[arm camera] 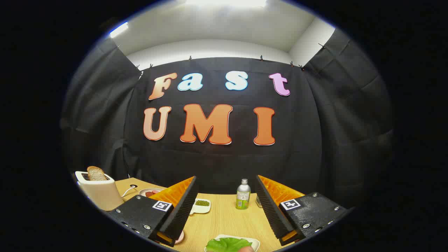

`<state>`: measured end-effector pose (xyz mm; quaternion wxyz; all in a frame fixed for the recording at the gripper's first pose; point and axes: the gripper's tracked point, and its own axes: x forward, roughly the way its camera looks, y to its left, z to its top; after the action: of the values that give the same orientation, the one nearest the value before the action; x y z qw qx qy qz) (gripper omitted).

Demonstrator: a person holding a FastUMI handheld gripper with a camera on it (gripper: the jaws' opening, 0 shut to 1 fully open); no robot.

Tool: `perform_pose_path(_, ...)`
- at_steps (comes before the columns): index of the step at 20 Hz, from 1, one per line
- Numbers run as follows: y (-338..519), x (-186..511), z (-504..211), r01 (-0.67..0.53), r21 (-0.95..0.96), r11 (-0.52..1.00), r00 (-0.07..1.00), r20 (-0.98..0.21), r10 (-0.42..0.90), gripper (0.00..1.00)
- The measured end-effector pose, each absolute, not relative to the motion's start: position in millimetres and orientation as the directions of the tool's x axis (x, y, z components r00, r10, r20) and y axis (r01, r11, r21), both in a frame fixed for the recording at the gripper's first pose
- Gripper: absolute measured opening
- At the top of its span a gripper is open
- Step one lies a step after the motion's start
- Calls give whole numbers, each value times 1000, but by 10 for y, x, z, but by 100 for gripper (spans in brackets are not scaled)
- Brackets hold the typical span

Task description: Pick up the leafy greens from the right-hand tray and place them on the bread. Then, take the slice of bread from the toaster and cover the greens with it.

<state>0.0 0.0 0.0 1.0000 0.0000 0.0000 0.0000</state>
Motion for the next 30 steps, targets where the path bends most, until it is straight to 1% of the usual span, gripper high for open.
perform_pose_path(8,65,5,-61,-17,-10,1000,1000,-20,17,97)
perform_pose_path(13,21,32,-99,6,-6,1000,999,-43,-6,97)
perform_pose_path(18,42,59,-103,-2,-9,1000,998,-66,1,97)
perform_pose_path(24,184,107,-199,-54,-34,998,987,-155,48,97)
perform_pose_path(27,265,118,-364,-86,-23,996,967,-242,78,97)
perform_pose_path(30,226,147,-635,-80,-4,997,928,-365,73,97)
